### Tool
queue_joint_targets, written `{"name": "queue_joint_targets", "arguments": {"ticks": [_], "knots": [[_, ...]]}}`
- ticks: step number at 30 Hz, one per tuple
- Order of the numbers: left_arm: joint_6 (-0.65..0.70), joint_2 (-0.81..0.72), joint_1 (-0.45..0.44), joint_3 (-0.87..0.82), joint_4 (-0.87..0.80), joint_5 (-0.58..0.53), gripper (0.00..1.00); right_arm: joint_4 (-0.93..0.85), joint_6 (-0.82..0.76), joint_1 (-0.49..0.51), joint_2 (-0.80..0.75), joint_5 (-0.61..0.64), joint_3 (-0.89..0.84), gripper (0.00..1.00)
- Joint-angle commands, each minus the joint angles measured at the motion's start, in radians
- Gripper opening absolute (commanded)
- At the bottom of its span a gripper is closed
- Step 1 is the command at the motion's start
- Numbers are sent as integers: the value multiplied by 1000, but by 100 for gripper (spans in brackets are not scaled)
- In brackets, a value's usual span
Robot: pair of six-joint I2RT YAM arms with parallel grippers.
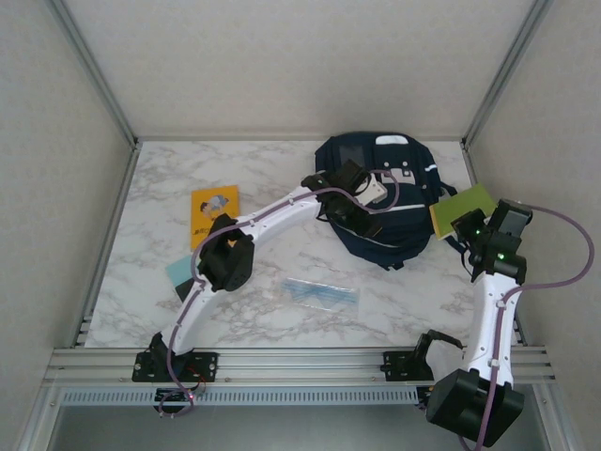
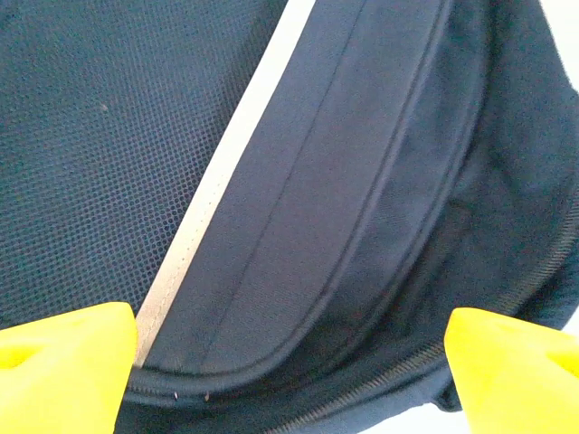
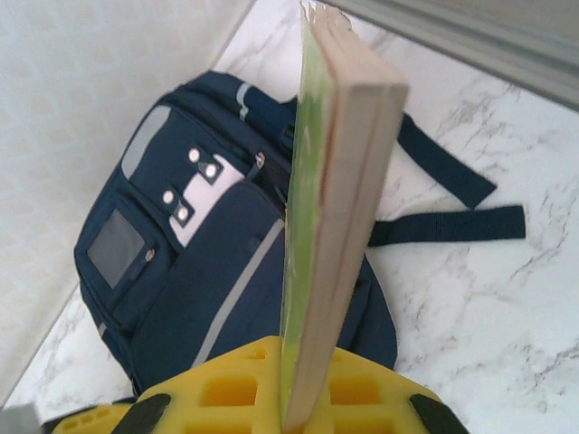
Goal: Pack the student bag
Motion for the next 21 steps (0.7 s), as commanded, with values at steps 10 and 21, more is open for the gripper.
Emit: {"name": "queue_joint_targets", "arguments": {"ticks": [10,21], "knots": [[12,330,-2,335,-278,-196,93,44,19,-8,-29,-85,4,0],[-58,398,-1,329,-412,-175,36,24,27,-9,-51,-93,43,0]]}}
